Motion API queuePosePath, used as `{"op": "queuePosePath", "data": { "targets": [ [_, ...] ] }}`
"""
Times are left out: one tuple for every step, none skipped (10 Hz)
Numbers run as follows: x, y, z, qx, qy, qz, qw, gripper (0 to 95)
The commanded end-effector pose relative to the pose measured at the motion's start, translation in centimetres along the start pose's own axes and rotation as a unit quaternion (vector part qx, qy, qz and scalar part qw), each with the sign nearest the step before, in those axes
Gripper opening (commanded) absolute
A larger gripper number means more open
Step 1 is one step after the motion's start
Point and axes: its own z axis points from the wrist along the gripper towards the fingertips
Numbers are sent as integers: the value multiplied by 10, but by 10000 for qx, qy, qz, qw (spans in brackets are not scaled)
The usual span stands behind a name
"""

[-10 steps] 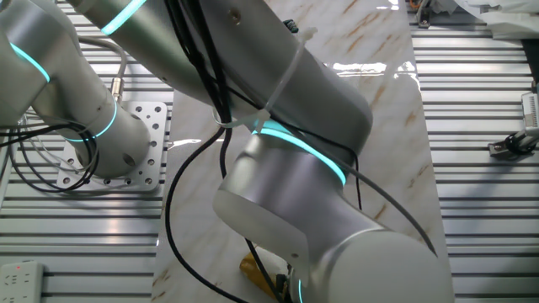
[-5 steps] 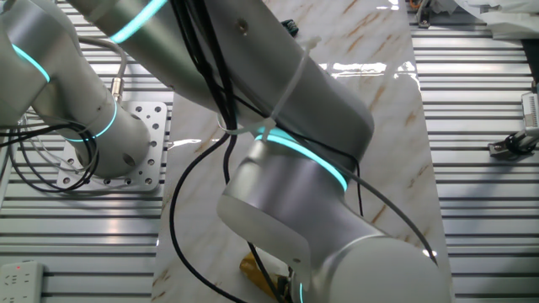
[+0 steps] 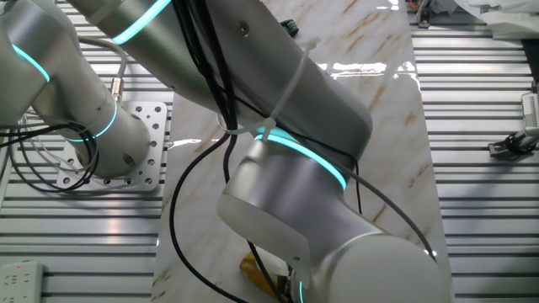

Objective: Pull out a napkin

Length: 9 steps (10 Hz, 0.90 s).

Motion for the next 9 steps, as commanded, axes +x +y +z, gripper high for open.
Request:
{"op": "queuePosePath", "data": {
  "targets": [
    [-1, 0, 0, 7, 8, 4, 10000, 0],
    [-1, 0, 0, 8, 8, 0, 10000, 0],
    [-1, 0, 0, 8, 8, -2, 10000, 0],
    [-1, 0, 0, 4, 9, -12, 10000, 0],
    [-1, 0, -1, 4, 9, -9, 10000, 0],
    [-1, 1, -2, 6, 12, -1, 10000, 0],
    [-1, 1, -2, 12, 20, 1, 10000, 0],
    [-1, 2, -3, 6, 24, 16, 10000, 0],
    [-2, 3, -4, 11, 33, 23, 10000, 0]
  ]
}}
